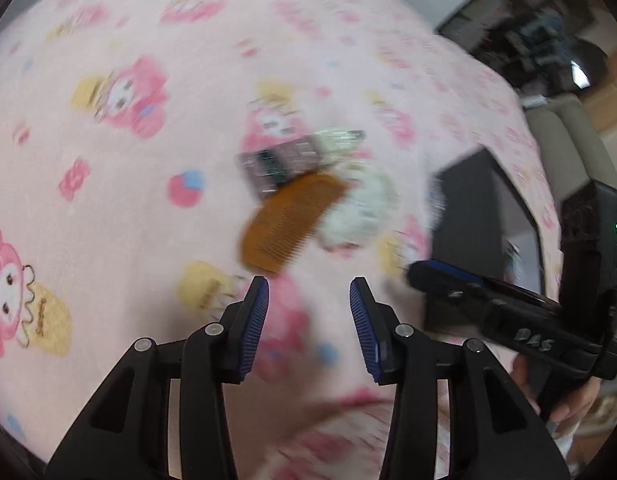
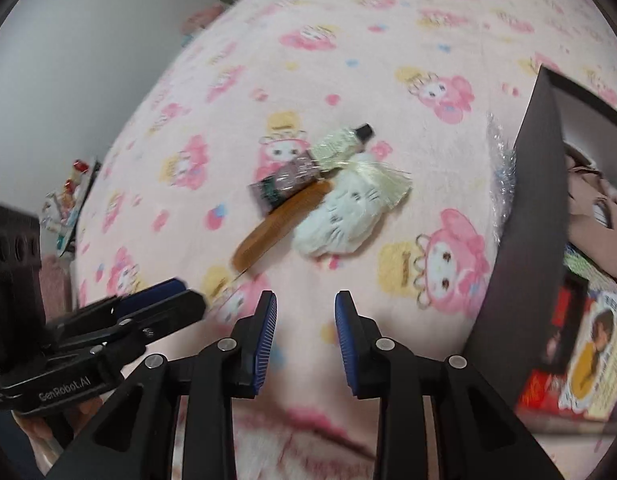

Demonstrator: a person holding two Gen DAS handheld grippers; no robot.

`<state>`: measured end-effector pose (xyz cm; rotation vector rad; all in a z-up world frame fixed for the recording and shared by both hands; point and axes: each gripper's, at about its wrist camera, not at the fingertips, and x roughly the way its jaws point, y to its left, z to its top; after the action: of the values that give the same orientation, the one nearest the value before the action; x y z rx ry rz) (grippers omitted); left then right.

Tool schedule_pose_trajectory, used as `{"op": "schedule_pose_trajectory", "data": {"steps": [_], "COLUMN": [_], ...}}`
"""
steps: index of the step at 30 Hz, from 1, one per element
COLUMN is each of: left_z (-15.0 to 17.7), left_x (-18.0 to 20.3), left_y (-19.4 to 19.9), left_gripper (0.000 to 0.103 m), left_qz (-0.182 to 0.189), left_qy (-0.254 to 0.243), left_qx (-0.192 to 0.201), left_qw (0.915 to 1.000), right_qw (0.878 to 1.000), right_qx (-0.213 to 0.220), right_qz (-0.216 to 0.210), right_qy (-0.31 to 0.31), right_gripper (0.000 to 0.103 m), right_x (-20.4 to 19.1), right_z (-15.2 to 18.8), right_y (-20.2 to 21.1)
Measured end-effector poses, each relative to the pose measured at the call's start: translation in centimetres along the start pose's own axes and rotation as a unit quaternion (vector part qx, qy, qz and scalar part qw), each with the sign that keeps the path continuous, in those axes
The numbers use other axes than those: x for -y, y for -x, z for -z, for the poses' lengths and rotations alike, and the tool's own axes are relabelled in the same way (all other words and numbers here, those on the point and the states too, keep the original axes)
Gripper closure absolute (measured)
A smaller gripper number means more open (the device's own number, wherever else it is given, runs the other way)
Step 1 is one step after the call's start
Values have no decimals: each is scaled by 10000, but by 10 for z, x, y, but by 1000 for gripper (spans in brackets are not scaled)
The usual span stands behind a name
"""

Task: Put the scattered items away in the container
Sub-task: 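Move the right gripper back over the wooden comb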

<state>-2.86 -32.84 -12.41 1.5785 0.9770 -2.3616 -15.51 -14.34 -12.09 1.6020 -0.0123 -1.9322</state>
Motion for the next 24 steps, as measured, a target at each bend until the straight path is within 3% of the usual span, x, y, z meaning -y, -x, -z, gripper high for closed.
{"op": "schedule_pose_trajectory", "data": {"steps": [5,9,12,15,17,19,21,24], "left_z": [-13,-15,-15,-18,-22,-25,-23,-17], "left_x": [-33,-48,-60,-64,-62,-55,-53,-54], "left_y": [-37,-64,-75,-70,-69,-70,-66,-48], "left_gripper": [60,49,49,49,53,71,80,86], "left_qz": [574,1241,1433,1422,1306,1138,1141,1034], "left_qy": [599,976,1309,1441,1391,1230,1215,1091], "left_qx": [-484,-940,-1092,-960,-899,-912,-871,-580], "left_qw": [9954,9830,9749,9746,9775,9816,9822,9869], "right_qw": [9991,9986,9986,9987,9990,9992,9992,9992], "right_qx": [-379,-505,-527,-500,-423,-344,-352,-329], "right_qz": [-175,-145,-81,-24,27,94,127,146], "right_qy": [27,48,61,128,159,157,113,179], "right_gripper": [72,72,72,72,72,72,72,72], "right_x": [-2,-4,-4,-4,-4,-2,-1,-3], "right_z": [-24,-30,-31,-34,-37,-40,-42,-39], "right_y": [-35,-52,-57,-55,-52,-48,-47,-45]}}
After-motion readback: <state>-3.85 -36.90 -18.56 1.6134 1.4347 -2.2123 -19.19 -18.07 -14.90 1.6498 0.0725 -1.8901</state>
